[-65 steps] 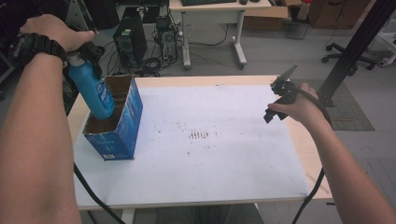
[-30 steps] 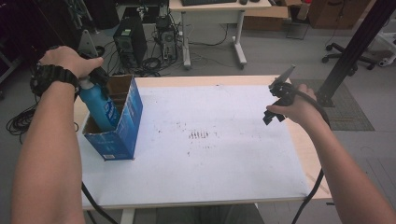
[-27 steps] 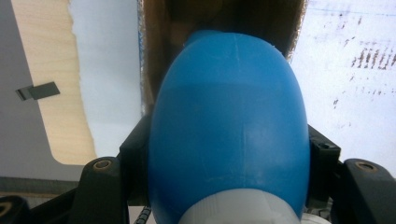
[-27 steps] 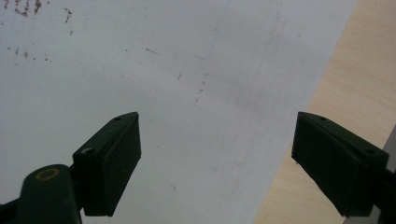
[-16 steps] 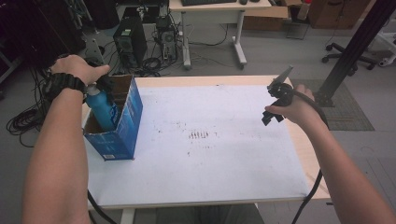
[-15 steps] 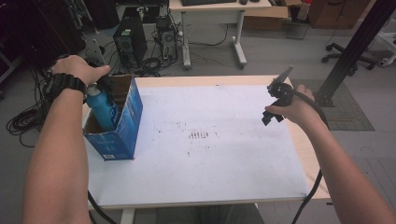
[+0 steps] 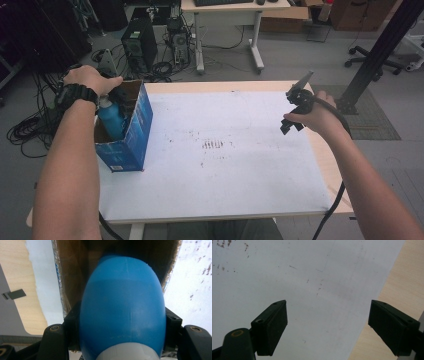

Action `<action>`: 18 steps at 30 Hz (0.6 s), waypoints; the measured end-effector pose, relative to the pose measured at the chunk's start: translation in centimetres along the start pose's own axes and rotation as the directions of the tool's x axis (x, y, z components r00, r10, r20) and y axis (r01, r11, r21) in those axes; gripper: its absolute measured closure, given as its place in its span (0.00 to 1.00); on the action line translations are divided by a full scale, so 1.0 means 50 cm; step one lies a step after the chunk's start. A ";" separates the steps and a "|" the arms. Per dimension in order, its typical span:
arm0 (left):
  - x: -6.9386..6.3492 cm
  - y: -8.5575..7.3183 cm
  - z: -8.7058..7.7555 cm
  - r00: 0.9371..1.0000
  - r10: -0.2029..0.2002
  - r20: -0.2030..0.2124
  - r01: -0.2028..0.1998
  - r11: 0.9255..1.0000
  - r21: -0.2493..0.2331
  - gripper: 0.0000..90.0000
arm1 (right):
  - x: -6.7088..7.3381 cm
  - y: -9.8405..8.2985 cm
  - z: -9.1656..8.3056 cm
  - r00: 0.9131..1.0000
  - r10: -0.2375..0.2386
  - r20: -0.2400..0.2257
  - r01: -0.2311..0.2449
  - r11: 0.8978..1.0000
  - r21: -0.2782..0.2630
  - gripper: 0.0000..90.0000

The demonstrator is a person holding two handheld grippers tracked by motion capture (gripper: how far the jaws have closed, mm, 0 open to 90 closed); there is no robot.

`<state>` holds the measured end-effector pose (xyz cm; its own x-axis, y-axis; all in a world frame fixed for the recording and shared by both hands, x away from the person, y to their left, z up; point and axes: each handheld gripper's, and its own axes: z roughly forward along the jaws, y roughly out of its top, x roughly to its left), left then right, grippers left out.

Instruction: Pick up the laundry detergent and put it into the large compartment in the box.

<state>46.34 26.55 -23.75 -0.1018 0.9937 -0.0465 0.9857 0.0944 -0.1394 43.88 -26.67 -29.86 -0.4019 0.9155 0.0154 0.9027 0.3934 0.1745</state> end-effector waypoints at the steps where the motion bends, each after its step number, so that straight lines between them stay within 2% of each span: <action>1: 0.000 0.001 0.002 1.000 0.002 0.001 -0.002 1.000 0.000 0.41 | 0.000 -0.001 0.001 1.000 0.001 -0.002 -0.001 1.000 0.001 0.18; 7: -0.001 0.003 0.016 1.000 0.000 -0.005 0.000 1.000 -0.008 0.41 | -0.001 -0.002 0.007 1.000 -0.001 -0.003 0.001 1.000 0.006 0.17; 13: -0.005 0.007 0.034 1.000 0.008 -0.021 -0.008 1.000 0.005 0.41 | 0.000 -0.002 0.009 1.000 -0.003 -0.003 0.003 1.000 0.006 0.18; 18: -0.004 0.009 0.047 1.000 0.013 -0.013 -0.013 1.000 0.003 0.41 | -0.001 -0.003 0.010 1.000 -0.001 -0.003 0.001 1.000 0.009 0.18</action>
<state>46.48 26.25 -26.13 -0.0877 0.9955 -0.0356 0.9866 0.0818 -0.1413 43.85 -26.71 -30.39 -0.4035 0.9148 0.0184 0.9035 0.3952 0.1658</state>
